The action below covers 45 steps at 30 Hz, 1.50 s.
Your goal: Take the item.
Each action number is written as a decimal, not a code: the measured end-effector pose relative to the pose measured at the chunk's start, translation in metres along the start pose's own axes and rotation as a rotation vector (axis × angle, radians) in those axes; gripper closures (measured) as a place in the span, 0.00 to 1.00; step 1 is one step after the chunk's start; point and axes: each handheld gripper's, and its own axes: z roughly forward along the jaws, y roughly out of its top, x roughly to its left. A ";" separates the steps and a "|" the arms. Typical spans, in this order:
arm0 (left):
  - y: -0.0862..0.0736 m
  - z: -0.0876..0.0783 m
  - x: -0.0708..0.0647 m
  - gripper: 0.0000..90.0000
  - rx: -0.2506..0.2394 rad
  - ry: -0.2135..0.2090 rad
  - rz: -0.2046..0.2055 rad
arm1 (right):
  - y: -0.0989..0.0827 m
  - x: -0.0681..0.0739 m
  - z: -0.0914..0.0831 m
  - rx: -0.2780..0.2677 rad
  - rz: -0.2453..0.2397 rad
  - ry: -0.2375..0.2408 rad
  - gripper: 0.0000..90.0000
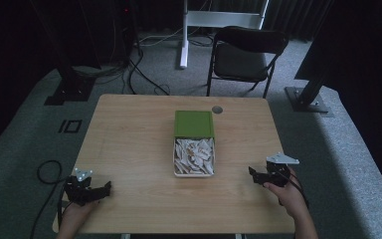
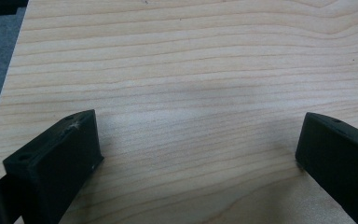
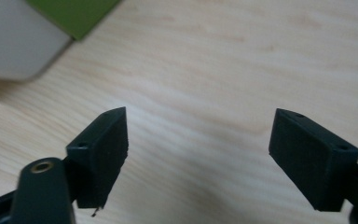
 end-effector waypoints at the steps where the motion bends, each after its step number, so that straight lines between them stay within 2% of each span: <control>1: 0.000 0.000 0.000 0.01 0.000 0.000 0.000 | 0.004 0.001 -0.001 -0.009 -0.002 0.003 0.24; 15: 0.000 0.000 0.000 0.01 -0.002 0.000 -0.002 | 0.043 0.019 -0.012 -0.076 -0.068 0.053 0.29; 20: 0.000 0.000 0.000 0.01 -0.001 0.000 -0.001 | 0.056 0.030 -0.014 -0.096 -0.092 0.085 0.29; 25: 0.000 0.000 0.000 0.01 -0.001 0.000 -0.002 | 0.071 0.046 -0.014 -0.114 -0.147 0.127 0.31; 27: 0.000 0.000 0.000 0.01 -0.002 0.000 -0.002 | 0.076 0.052 -0.014 -0.121 -0.152 0.145 0.31; 31: 0.000 0.000 0.000 0.01 -0.002 0.000 -0.002 | 0.083 0.059 -0.012 -0.125 -0.171 0.161 0.31; 33: 0.000 0.000 0.000 0.01 -0.001 0.000 0.000 | 0.089 0.067 -0.011 -0.126 -0.199 0.177 0.31; 39: 0.000 0.000 0.000 0.01 -0.001 0.000 -0.002 | 0.097 0.082 -0.005 -0.122 -0.241 0.217 0.34; 42: 0.000 0.000 0.000 0.01 -0.001 0.000 -0.002 | 0.099 0.087 -0.002 -0.118 -0.253 0.232 0.37; 45: 0.000 0.000 0.000 0.01 -0.002 0.000 -0.001 | 0.102 0.095 0.004 -0.115 -0.276 0.249 0.45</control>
